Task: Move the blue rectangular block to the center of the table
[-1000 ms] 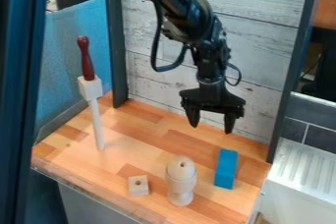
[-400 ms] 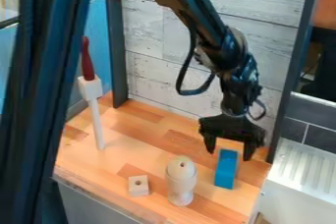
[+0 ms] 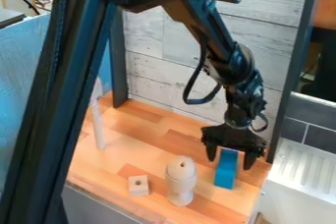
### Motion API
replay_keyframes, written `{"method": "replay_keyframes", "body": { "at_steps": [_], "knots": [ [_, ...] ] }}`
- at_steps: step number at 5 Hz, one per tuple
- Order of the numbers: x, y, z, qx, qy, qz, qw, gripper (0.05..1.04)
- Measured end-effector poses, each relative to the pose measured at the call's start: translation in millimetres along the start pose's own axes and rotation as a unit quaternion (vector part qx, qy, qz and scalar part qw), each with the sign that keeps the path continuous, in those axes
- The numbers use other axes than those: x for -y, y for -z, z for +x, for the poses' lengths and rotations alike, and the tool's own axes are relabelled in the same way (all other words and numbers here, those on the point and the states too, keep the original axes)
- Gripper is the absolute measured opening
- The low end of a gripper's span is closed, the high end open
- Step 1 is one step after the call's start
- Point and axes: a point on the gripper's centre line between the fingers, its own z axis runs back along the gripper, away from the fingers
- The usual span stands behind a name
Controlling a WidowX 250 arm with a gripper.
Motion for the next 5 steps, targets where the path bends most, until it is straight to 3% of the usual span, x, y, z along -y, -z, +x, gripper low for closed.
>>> {"method": "replay_keyframes", "body": {
  "at_steps": [2, 3, 4, 5],
  "knots": [
    [1.6, 7.8, 10.8, -0.001, -0.003, 0.003, 1.0, 0.948],
    [-9.4, 21.0, 5.1, -0.031, -0.02, 0.007, 0.9993, 0.664],
    [-10.7, 20.4, 4.5, -0.043, -0.028, -0.007, 0.9987, 0.604],
    [-10.7, 13.8, 2.0, -0.063, -0.027, -0.031, 0.9972, 0.604]
  ]
}}
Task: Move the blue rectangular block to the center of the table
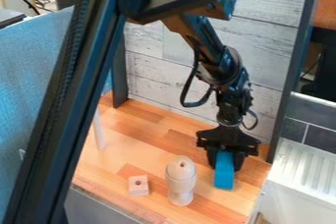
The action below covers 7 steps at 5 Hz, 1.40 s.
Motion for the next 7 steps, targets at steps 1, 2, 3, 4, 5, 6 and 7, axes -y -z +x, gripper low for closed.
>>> {"method": "replay_keyframes", "body": {
  "at_steps": [1, 2, 3, 4, 5, 6, 7],
  "knots": [
    [-1.5, -38.0, 10.7, 0.01, 0.01, -0.043, 0.999, 0.604],
    [-5.4, -65.8, 15.4, 0.013, 0.032, -0.061, 0.9975, 0.603],
    [-15.2, -89.1, 18.3, 0.014, 0.049, -0.072, 0.9961, 0.604],
    [-26.3, -109.0, 19.7, 0.021, 0.076, -0.071, 0.9944, 0.604],
    [-46.1, -106.0, 18.4, 0.027, 0.103, -0.058, 0.9927, 0.604],
    [-62.6, -99.5, 23.2, 0.036, 0.125, -0.044, 0.9905, 0.603],
    [-75.2, -93.4, 29.7, 0.053, 0.135, -0.041, 0.9885, 0.603]
  ]
}}
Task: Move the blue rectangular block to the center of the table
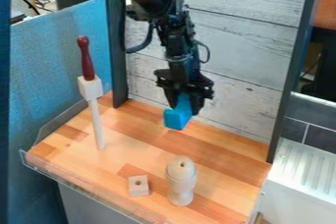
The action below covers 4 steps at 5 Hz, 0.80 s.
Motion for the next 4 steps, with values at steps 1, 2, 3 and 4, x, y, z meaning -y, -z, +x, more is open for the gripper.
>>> {"method": "replay_keyframes", "body": {
  "at_steps": [1, 2, 3, 4],
  "knots": [
    [-22.2, 13.3, -4.3, 0.013, 0.012, 0.005, 0.9998, 0.603],
    [-38.1, 29.1, -9.0, 0.024, 0.022, 0.008, 0.9994, 0.603],
    [-52.9, 54.6, -22.3, -0.001, 0.02, 0.021, 0.9996, 0.603],
    [-60.4, 75.3, -31.9, -0.021, 0.012, 0.035, 0.9991, 0.603]
  ]
}}
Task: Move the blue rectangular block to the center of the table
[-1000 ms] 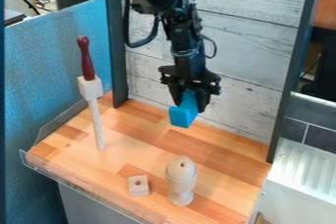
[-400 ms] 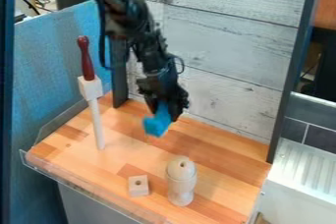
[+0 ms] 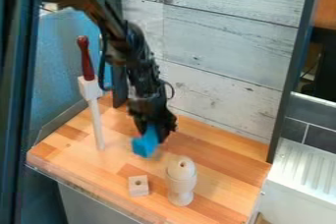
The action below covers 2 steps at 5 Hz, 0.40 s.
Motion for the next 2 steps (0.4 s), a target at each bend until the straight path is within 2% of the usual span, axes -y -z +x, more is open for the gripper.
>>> {"method": "replay_keyframes", "body": {
  "at_steps": [1, 2],
  "knots": [
    [-3.1, 9.9, -3.6, -0.012, -0.005, 0.007, 0.9999, 0.615],
    [-5.0, 10.2, -1.8, -0.006, -0.009, 0.011, 0.9999, 0.719]
  ]
}}
